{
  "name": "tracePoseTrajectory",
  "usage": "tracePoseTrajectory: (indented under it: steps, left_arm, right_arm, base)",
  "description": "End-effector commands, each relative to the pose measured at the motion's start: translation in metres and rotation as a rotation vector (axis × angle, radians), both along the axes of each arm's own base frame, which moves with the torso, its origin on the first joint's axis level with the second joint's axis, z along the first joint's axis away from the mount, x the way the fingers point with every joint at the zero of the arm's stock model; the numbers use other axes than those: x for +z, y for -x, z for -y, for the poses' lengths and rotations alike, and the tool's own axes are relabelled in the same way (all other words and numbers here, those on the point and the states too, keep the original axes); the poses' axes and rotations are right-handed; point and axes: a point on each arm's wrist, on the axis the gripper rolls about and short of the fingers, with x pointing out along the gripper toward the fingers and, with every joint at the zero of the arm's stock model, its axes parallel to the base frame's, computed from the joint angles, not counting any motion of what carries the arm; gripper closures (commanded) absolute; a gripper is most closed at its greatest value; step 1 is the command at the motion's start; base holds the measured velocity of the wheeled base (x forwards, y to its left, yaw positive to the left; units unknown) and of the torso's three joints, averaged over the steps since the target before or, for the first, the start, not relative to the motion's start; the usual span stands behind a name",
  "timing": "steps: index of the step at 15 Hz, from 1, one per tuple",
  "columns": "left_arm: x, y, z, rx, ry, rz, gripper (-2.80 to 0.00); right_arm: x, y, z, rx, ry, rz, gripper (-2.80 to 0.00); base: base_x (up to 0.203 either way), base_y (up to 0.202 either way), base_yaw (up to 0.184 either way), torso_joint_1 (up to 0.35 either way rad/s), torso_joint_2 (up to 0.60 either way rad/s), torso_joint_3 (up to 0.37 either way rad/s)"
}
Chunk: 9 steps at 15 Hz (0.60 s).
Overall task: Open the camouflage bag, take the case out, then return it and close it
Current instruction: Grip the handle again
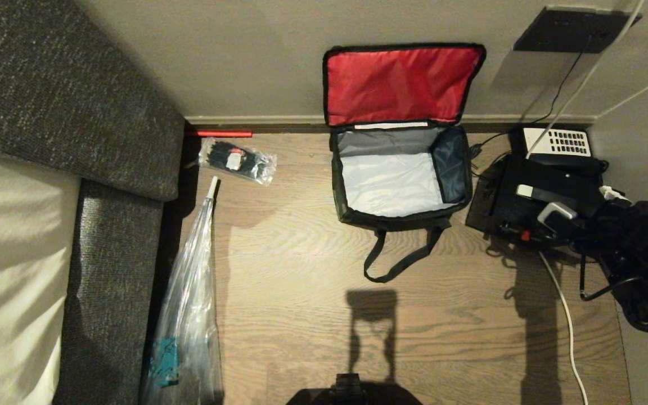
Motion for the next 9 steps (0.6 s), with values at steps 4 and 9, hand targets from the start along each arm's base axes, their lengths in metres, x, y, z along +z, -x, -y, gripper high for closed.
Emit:
tracePoseTrajectory:
  steps: [4,9]
  left_arm:
    - [0.000,0.000,0.000,0.000,-0.001,-0.003,0.00]
    - [0.000,0.000,0.000,0.000,-0.001,-0.003,0.00]
  right_arm:
    - [-0.013,-0.015,0.003,-0.020,0.001,-0.001,-2.80]
    - [-0.007,-0.028,0.003,-0.031,-0.038,0.073,-2.80]
  base:
    - [0.000,0.000,0.000,0.000,0.00,0.000]
    - [0.000,0.000,0.000,0.000,0.00,0.000]
